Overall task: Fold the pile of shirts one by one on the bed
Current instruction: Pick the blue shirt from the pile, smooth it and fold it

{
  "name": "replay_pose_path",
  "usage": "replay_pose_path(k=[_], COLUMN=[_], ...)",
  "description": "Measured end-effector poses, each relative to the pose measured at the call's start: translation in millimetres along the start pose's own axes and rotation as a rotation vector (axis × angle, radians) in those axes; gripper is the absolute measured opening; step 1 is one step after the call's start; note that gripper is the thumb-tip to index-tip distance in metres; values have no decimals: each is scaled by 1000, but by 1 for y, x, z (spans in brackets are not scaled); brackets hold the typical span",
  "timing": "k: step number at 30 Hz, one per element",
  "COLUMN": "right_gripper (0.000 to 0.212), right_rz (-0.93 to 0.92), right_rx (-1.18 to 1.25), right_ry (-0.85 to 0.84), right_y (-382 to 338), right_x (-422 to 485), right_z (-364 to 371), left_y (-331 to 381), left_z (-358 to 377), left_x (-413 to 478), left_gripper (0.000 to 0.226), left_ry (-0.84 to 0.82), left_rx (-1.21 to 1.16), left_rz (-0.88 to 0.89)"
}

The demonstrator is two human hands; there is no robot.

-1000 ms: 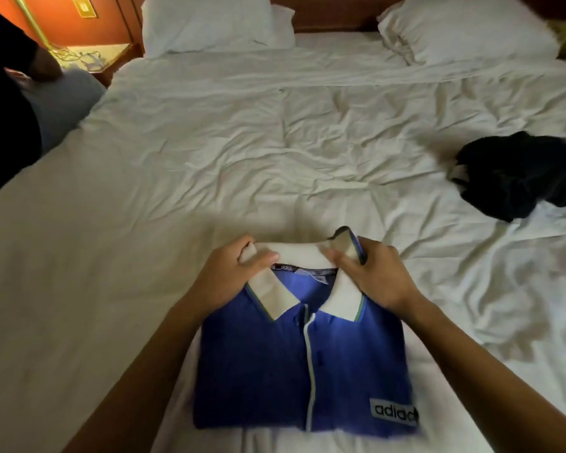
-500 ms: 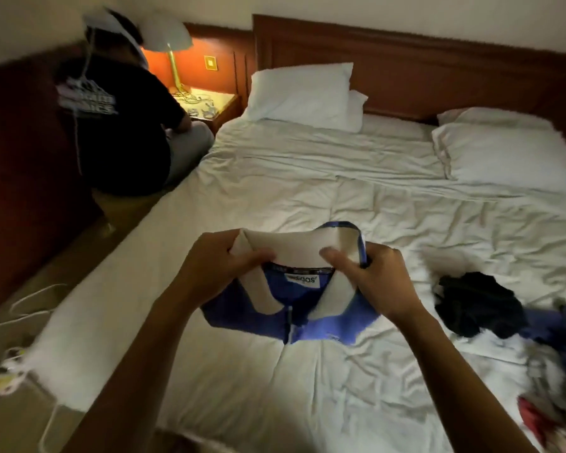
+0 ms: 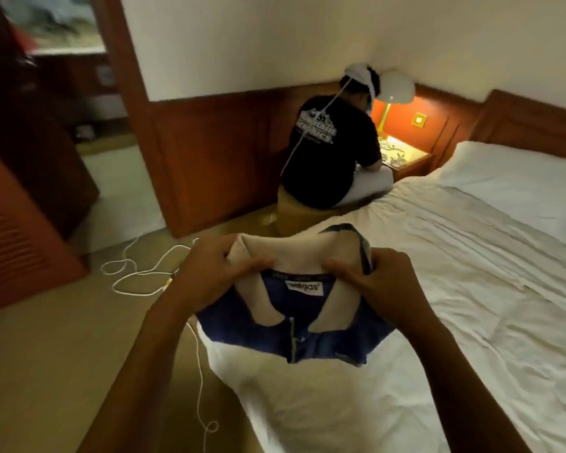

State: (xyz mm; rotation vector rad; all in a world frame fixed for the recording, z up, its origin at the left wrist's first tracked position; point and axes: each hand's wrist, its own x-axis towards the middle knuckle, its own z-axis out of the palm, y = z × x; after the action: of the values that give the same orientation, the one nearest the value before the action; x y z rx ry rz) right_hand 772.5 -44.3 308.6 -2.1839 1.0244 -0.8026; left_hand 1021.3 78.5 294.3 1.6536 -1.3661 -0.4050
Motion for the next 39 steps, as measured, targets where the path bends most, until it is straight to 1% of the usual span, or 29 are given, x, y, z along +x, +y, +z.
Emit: replay_pose_path(k=[4, 6, 8, 9, 10, 11, 12, 13, 14, 16, 18, 19, 23, 25, 28, 29, 31, 33, 36, 39], right_gripper=[43, 40, 37, 34, 32, 33, 35, 37, 38, 41, 53, 55, 71, 70, 51, 49, 56, 61, 61, 58], right_rz=[-137, -206, -262, -287, -310, -332, -355, -387, -429, -523, -605, -654, -807, -876, -963, -987, -1038, -1112, -1223, -1289], right_rx=[42, 81, 126, 157, 181, 202, 222, 243, 265, 284, 290, 306, 342, 373, 390, 396, 401, 398, 435, 488], right_ry=[-110, -167, -231, -271, -318, -377, -442, -496, -539, -612, -672, -693, -799, -873, -1013, -1062, -1141, -1188, -1260, -1334], right_y=[-59, -98, -140, -160, -180, -200, -221, -240, -259, -295, -330, -345, -406, -435, -481, -494, -523, -551, -589, -623], right_x=[76, 109, 135, 148, 158, 166, 173, 179, 184, 193, 198, 200, 207, 213, 221, 223, 224, 220, 204, 176], right_z=[92, 144, 197, 224, 250, 276, 300, 324, 347, 391, 434, 455, 532, 571, 626, 643, 675, 704, 739, 775], left_y=[-63, -90, -110, -119, -127, -136, -144, -152, -159, -171, -180, -186, -206, -219, -236, -240, -247, -253, -261, -273], left_z=[-93, -145, -198, -225, -249, -273, -294, -314, -332, -362, -386, -397, -436, -453, -477, -484, -496, -505, -517, -533], left_x=[5, -1, -15, -24, -34, -46, -58, -71, -84, -109, -131, -141, -173, -184, -196, -198, -203, -209, -225, -251], left_gripper=[41, 38, 31, 31, 36, 47, 57, 64, 64, 52, 41, 40, 46, 50, 63, 67, 68, 62, 58, 63], left_ry=[133, 210, 317, 372, 419, 460, 493, 524, 563, 657, 740, 779, 960, 1055, 1183, 1220, 1282, 1342, 1452, 1537], left_rx=[12, 36, 94, 124, 147, 165, 187, 207, 223, 244, 267, 278, 346, 385, 434, 453, 505, 555, 591, 598], left_rz=[-116, -189, -228, -248, -273, -312, -357, -405, -448, -518, -577, -607, -730, -796, -939, -989, -1055, -1087, -1143, -1194])
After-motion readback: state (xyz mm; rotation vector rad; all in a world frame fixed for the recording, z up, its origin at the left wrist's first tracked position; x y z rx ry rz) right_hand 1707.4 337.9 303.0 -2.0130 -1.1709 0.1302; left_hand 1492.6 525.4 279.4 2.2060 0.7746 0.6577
